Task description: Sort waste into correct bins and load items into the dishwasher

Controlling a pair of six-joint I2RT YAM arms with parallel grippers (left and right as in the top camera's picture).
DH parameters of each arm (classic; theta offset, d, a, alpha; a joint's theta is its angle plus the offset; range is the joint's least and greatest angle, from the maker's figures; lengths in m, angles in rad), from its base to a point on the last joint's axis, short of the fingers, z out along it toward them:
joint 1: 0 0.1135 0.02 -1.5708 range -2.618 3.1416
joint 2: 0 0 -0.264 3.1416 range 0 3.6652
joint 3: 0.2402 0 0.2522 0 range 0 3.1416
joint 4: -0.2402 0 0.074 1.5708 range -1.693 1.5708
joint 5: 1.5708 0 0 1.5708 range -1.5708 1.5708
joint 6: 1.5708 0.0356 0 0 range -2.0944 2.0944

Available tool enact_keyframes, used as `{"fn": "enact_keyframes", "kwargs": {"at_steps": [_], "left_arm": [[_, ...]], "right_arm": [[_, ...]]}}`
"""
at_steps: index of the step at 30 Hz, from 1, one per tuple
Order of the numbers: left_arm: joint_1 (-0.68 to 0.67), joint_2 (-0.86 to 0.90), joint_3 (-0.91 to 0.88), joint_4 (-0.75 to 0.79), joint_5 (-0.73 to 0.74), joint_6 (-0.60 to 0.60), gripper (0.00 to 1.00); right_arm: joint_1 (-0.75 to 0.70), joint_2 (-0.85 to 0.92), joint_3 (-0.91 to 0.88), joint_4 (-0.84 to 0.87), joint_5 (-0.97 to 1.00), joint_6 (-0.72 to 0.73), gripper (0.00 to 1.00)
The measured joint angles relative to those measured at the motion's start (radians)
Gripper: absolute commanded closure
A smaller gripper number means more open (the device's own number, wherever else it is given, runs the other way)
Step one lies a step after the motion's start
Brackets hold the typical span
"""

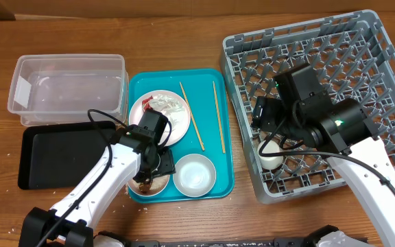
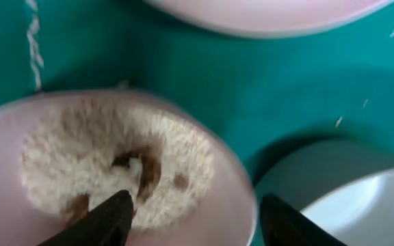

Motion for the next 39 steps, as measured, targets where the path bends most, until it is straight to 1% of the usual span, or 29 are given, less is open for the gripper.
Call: {"fn": "enact_keyframes", "kwargs": {"at_steps": [3, 8, 11, 12, 15, 20, 22, 29, 33, 36, 39], "left_arm": [[0.0, 0.0, 0.0, 0.045, -0.02, -0.027, 0.44], [0.0, 0.002, 0.0, 0.08, -0.069, -0.053, 0.62], [0.0, 0.021, 0.0, 0.091, -0.083, -0.06, 0.67], [0.0, 0.035, 0.0, 0.093, -0.085, -0.066, 0.71], [0.0, 0.082, 0.002, 0.102, -0.073, -0.079, 0.96], [-0.008, 0.109, 0.033, 0.09, -0.048, -0.086, 0.96], [-0.008, 0.111, 0.045, 0.059, -0.041, -0.086, 0.96], [-0.007, 0.1, 0.148, -0.206, -0.013, -0.08, 0.96], [-0.001, 0.042, 0.239, -0.3, -0.009, -0.043, 0.96], [0.043, -0.014, 0.299, -0.359, -0.009, -0.01, 0.96], [0.148, -0.059, 0.322, -0.374, 0.014, 0.056, 0.96]], "right_arm": [[0.0, 0.0, 0.0, 0.0, -0.01, 0.001, 0.17], [0.0, 0.0, 0.0, 0.003, -0.021, 0.001, 0.17], [0.0, 0.0, 0.0, 0.003, -0.022, 0.001, 0.17], [0.0, 0.0, 0.0, 0.002, -0.022, 0.0, 0.17], [0.0, 0.0, 0.0, 0.002, -0.024, 0.0, 0.17], [0.0, 0.0, 0.0, 0.0, -0.024, 0.001, 0.16], [0.0, 0.0, 0.0, 0.0, -0.024, 0.001, 0.16], [0.0, 0.0, 0.0, 0.0, -0.024, 0.0, 0.16], [0.0, 0.0, 0.0, 0.0, -0.024, 0.001, 0.16], [0.0, 0.0, 0.0, 0.0, -0.024, 0.001, 0.16], [0.0, 0.0, 0.0, 0.0, -0.024, 0.001, 0.16]]}}
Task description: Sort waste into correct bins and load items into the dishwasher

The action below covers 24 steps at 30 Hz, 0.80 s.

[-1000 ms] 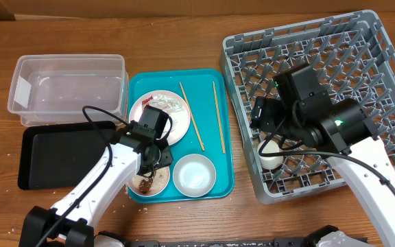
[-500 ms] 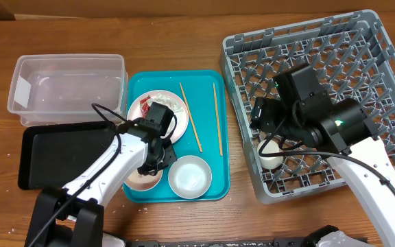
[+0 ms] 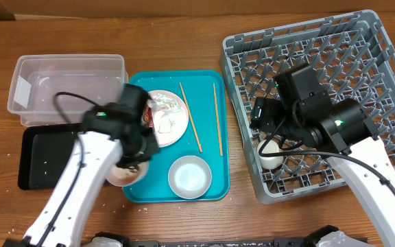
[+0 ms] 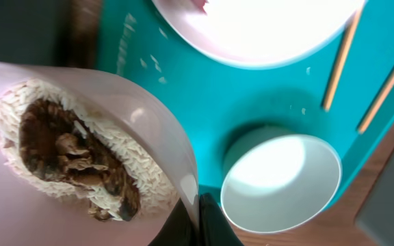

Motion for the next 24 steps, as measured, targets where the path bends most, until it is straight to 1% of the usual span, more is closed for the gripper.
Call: {"fn": "enact_keyframes", "kwargs": {"at_steps": [2, 5, 7, 8, 9, 10, 13, 14, 18, 21, 24], "left_arm": [[0.103, -0.005, 0.002, 0.002, 0.051, 0.068, 0.96], [0.325, 0.003, 0.002, 0.011, 0.213, 0.225, 0.96], [0.453, 0.016, 0.002, 0.015, 0.345, 0.324, 0.96], [0.553, 0.039, 0.002, 0.024, 0.446, 0.406, 0.96], [0.621, 0.061, 0.002, 0.031, 0.521, 0.466, 0.96], [0.648, 0.075, 0.002, 0.034, 0.558, 0.496, 0.96], [0.763, 0.159, 0.002, 0.029, 0.751, 0.634, 0.96], [0.805, 0.212, 0.004, 0.001, 0.857, 0.695, 0.96], [0.863, 0.328, 0.006, -0.131, 1.088, 0.845, 0.96], [0.899, 0.373, 0.006, -0.184, 1.172, 0.904, 0.96], [0.936, 0.387, 0.006, -0.22, 1.214, 0.946, 0.96]], "right_arm": [[0.0, 0.0, 0.0, 0.0, 0.0, 0.0, 0.16], [0.0, 0.0, 0.0, 0.0, -0.001, 0.0, 0.16], [0.0, 0.0, 0.0, 0.0, 0.0, 0.0, 0.16], [0.0, 0.0, 0.0, 0.0, 0.0, 0.0, 0.16], [0.0, 0.0, 0.0, 0.0, 0.0, 0.0, 0.16], [0.0, 0.0, 0.0, -0.001, -0.001, 0.0, 0.16], [0.0, 0.0, 0.0, 0.0, -0.006, 0.0, 0.16], [0.0, 0.0, 0.0, 0.0, -0.008, 0.0, 0.16], [0.0, 0.0, 0.0, 0.0, -0.015, 0.0, 0.16], [0.0, 0.0, 0.0, 0.0, -0.017, 0.0, 0.16], [0.0, 0.0, 0.0, 0.0, -0.019, 0.0, 0.16]]}}
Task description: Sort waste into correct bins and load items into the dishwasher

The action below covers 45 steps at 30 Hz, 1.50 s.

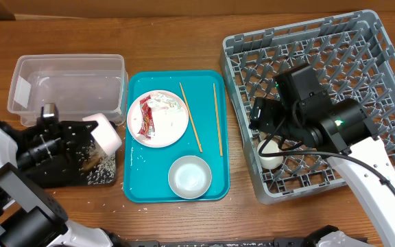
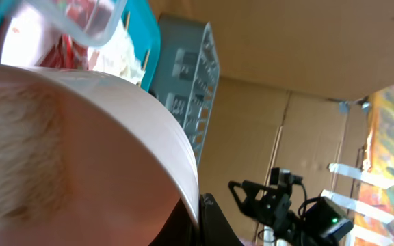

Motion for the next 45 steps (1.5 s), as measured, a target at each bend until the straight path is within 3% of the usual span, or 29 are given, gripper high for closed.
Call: {"fn": "enact_keyframes", "kwargs": {"at_steps": [9, 13, 16, 27, 33, 38, 45], "left_arm": [[0.038, 0.014, 0.001, 0.028, 0.01, 0.054, 0.96], [0.035, 0.022, 0.002, -0.123, 0.016, 0.108, 0.96], [0.033, 0.026, 0.002, -0.081, 0.029, 0.153, 0.96], [0.033, 0.029, 0.002, -0.223, 0.038, 0.286, 0.96], [-0.026, -0.004, 0.002, -0.18, 0.002, 0.303, 0.96], [-0.209, -0.111, 0.031, 0.01, -0.167, 0.117, 0.96], [-0.656, -0.315, 0.04, 0.239, -0.663, -0.399, 0.96]], "right_arm": [[0.0, 0.0, 0.0, 0.0, 0.0, 0.0, 0.16], [0.0, 0.0, 0.0, -0.001, 0.0, 0.0, 0.16], [0.0, 0.0, 0.0, 0.0, -0.003, 0.0, 0.16], [0.0, 0.0, 0.0, -0.009, -0.016, 0.0, 0.16], [0.0, 0.0, 0.0, -0.008, -0.019, 0.0, 0.16], [0.0, 0.0, 0.0, 0.011, -0.022, 0.0, 0.16], [0.0, 0.0, 0.0, 0.019, -0.023, 0.0, 0.16]]}}
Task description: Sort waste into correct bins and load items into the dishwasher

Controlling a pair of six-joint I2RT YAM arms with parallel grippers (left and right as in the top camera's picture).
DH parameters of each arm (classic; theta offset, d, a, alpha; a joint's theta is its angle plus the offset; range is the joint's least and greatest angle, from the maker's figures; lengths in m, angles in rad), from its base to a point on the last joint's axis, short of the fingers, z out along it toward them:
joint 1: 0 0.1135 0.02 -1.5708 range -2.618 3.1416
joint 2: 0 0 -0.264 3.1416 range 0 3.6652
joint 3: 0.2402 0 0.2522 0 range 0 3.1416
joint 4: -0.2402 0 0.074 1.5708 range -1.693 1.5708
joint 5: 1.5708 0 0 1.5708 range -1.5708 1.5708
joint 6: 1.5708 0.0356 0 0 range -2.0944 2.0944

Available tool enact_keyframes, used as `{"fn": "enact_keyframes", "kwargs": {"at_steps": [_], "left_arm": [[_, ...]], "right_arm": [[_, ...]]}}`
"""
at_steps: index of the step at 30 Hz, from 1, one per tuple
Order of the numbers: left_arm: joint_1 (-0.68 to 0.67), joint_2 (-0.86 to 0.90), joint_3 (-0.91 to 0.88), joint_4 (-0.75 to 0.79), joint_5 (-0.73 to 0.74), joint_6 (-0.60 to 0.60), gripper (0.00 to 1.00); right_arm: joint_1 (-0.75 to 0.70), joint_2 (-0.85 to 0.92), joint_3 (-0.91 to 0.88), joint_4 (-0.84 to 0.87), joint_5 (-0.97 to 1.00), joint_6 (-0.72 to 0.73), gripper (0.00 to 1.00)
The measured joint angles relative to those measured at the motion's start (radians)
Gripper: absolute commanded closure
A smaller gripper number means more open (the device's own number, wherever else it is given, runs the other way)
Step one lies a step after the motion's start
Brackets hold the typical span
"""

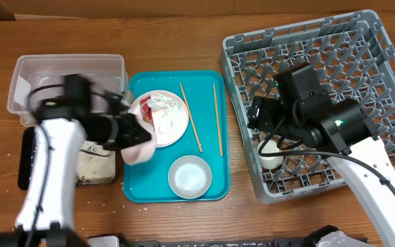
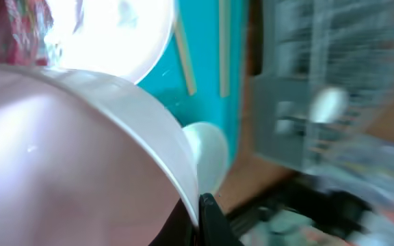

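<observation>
An empty pink bowl [image 1: 137, 140] hangs tilted over the left edge of the teal tray [image 1: 214, 185]; my left gripper [image 1: 120, 130] is shut on its rim. The left wrist view is blurred, with the bowl [image 2: 67, 150] filling it and the rim pinched in the left gripper [image 2: 198, 215]. A pile of rice [image 1: 91, 161] lies on the black tray [image 1: 29, 161]. On the teal tray sit a white plate [image 1: 173, 120] with a red wrapper [image 1: 148, 115], two chopsticks [image 1: 190, 116] and a small white bowl [image 1: 190, 175]. My right gripper [image 1: 258, 113] hovers over the grey dish rack [image 1: 334, 62]; its jaws are hidden.
A clear plastic container [image 1: 67, 79] stands behind the black tray at the far left. A white rounded dish [image 1: 271, 156] lies in the rack's near left corner under the right arm. Wooden table shows between the teal tray and the rack.
The pink bowl was tipped over the black tray with rice spilling out. Now it is empty and over the teal tray's left edge, still in my left gripper. The right arm has not moved.
My left gripper stood open around the rim of the rice-filled pink bowl on the teal tray. Then it was shut on the rim with the bowl lifted. Then the bowl was tipped over the black tray. Now the rice lies there and the empty bowl is over the teal tray.
</observation>
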Motion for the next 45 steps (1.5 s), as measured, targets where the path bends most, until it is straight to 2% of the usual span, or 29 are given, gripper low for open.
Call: {"fn": "enact_keyframes", "kwargs": {"at_steps": [3, 6, 9, 12, 17, 19, 21, 24, 28, 30, 31, 34, 36, 41, 45], "left_arm": [[-0.199, -0.038, 0.003, -0.041, -0.277, -0.233, 0.96], [-0.337, -0.037, -0.023, -0.059, -0.462, -0.391, 0.96], [-0.411, -0.037, -0.084, -0.052, -0.584, -0.519, 0.96], [-0.423, -0.035, -0.16, 0.03, -0.642, -0.603, 0.96], [-0.446, -0.032, -0.303, 0.303, -0.538, -0.628, 0.96], [-0.48, -0.027, -0.348, 0.355, -0.502, -0.646, 0.95], [-0.507, -0.021, -0.364, 0.37, -0.486, -0.656, 0.84], [-0.529, -0.004, -0.369, 0.378, -0.463, -0.671, 0.51], [-0.526, 0.003, -0.328, 0.248, -0.478, -0.682, 0.38], [-0.525, 0.011, -0.255, 0.15, -0.517, -0.683, 0.23], [-0.521, 0.012, -0.165, 0.106, -0.558, -0.682, 0.19], [-0.519, 0.012, -0.03, 0.123, -0.633, -0.667, 0.16], [-0.519, 0.011, 0.026, 0.195, -0.688, -0.646, 0.18], [-0.509, 0.045, 0.026, 0.392, -0.834, -0.573, 0.16], [-0.484, 0.2, 0.025, 0.552, -0.881, -0.499, 0.13]], "right_arm": [[0.0, 0.0, 0.0, -0.003, 0.001, 0.0, 0.16], [0.0, 0.0, 0.0, -0.011, 0.0, 0.0, 0.16], [0.0, 0.0, 0.0, -0.013, 0.001, 0.0, 0.15], [0.0, 0.0, 0.0, -0.014, 0.001, -0.001, 0.15], [0.0, 0.0, 0.0, -0.013, 0.001, 0.0, 0.16], [0.0, 0.0, 0.0, -0.014, 0.001, 0.0, 0.15], [0.0, 0.0, 0.0, -0.017, 0.001, 0.0, 0.15], [0.0, 0.0, 0.0, -0.02, 0.001, 0.0, 0.15], [0.0, 0.0, 0.0, -0.02, 0.001, 0.0, 0.15], [0.0, 0.0, 0.0, -0.021, 0.0, -0.001, 0.15], [0.0, 0.0, 0.0, -0.02, 0.0, 0.0, 0.15], [0.0, 0.0, 0.0, -0.019, 0.001, 0.0, 0.15], [0.0, 0.0, 0.0, -0.02, 0.0, 0.0, 0.15], [0.0, 0.0, 0.0, -0.02, 0.001, -0.001, 0.11], [0.0, 0.0, 0.0, -0.019, 0.001, -0.001, 0.11]]}}
